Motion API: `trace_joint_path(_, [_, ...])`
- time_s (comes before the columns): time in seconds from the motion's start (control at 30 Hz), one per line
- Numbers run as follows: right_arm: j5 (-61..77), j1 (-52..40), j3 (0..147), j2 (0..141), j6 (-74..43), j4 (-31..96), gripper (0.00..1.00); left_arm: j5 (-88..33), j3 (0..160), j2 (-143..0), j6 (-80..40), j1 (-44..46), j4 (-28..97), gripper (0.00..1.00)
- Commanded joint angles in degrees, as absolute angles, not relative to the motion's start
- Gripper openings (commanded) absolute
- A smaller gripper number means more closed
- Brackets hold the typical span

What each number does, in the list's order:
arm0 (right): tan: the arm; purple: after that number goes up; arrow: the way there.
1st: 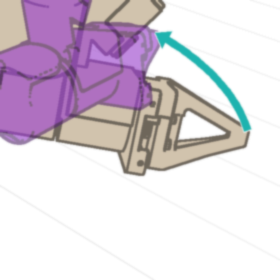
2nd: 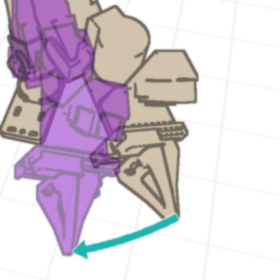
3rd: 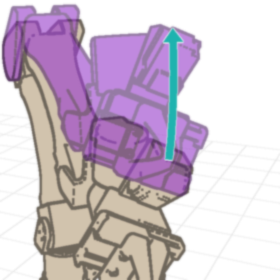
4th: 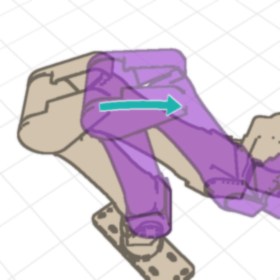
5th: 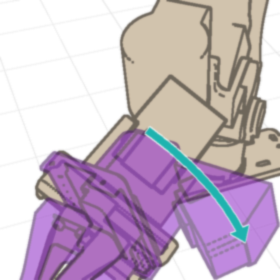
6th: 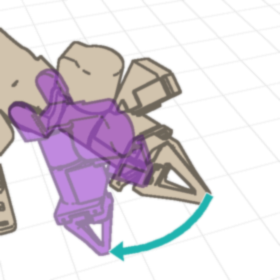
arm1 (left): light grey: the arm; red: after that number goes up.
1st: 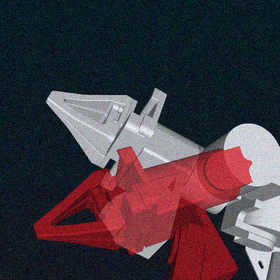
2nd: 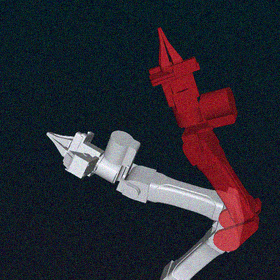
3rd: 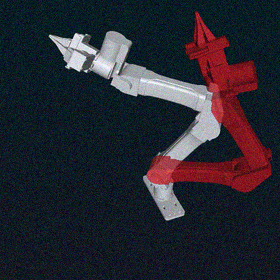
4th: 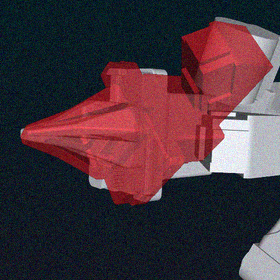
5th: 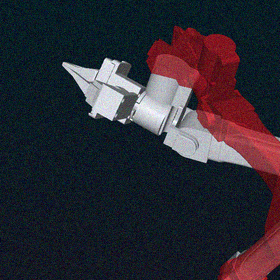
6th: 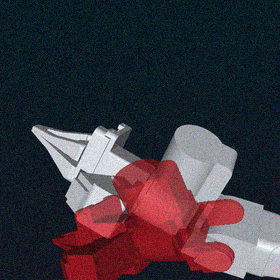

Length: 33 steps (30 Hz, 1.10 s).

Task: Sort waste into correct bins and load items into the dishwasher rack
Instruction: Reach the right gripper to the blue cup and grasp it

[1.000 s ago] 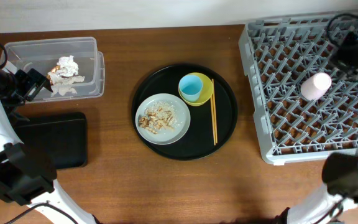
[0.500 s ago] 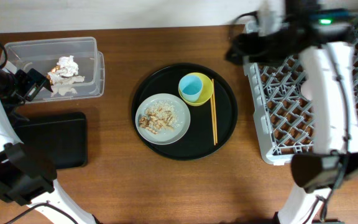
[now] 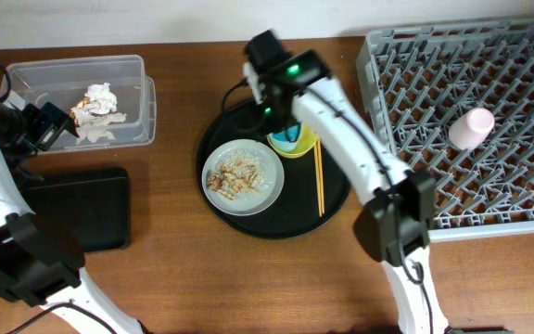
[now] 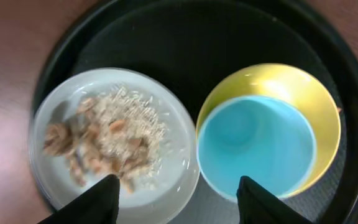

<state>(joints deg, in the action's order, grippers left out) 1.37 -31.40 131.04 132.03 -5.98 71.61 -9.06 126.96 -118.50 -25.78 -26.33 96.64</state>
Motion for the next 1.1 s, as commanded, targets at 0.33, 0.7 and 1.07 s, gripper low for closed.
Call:
trace_joint_path(0.33, [-9.7,-34.4,131.1,138.5,-10.6,69.6,0.42,-9.2,126.7,-116.4,-26.2,-26.4,96.7,0.99])
trace_joint_path(0.7, [-9.7,-34.4,131.6,139.7,-10.6,70.8,0.18,-9.2,126.7,-116.4,-26.2,-26.4,96.7,0.99])
trace_joint_path(1.07, [-9.5,-29.8,154.6,136.0,-10.6,88.6,0.04,-9.2,126.7,-116.4,-26.2,-26.4,96.7,0.99])
